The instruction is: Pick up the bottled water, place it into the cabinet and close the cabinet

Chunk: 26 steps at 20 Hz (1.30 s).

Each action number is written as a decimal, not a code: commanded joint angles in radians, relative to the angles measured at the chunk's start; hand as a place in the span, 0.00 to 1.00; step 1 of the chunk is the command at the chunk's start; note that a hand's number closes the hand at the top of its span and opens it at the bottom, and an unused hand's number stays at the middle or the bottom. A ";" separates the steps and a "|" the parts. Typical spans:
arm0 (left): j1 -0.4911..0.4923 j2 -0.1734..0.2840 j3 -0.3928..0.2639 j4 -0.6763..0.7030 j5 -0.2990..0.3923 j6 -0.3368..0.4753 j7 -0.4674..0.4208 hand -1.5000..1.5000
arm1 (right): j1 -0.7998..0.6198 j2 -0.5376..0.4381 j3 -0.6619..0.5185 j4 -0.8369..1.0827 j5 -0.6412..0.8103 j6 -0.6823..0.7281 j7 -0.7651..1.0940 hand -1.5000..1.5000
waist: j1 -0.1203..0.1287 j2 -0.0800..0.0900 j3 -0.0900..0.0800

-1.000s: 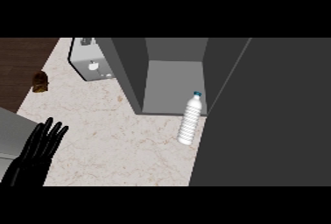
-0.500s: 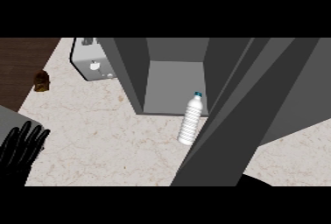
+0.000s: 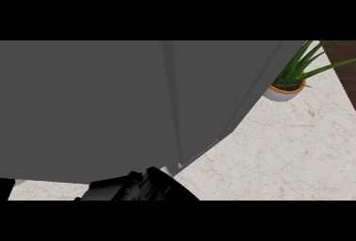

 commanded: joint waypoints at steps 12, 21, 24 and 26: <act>0.134 0.076 0.148 -0.149 0.069 -0.024 0.063 0.00 | -0.328 0.029 -0.108 0.410 -0.454 0.197 -0.107 1.00 | 0.006 0.015 0.005; 0.121 0.029 0.209 -0.110 0.084 -0.051 0.107 0.00 | -0.261 -0.011 -0.235 0.611 -0.475 0.386 -0.235 1.00 | -0.039 0.014 0.004; 0.153 0.001 0.189 -0.150 0.020 -0.039 0.079 0.00 | -0.300 -0.029 -0.292 0.674 -0.447 0.408 -0.264 1.00 | -0.033 0.013 0.004; 0.159 0.033 0.227 -0.184 0.079 -0.021 0.133 0.00 | -0.267 -0.038 -0.292 0.704 -0.406 0.391 -0.318 1.00 | -0.031 0.013 0.004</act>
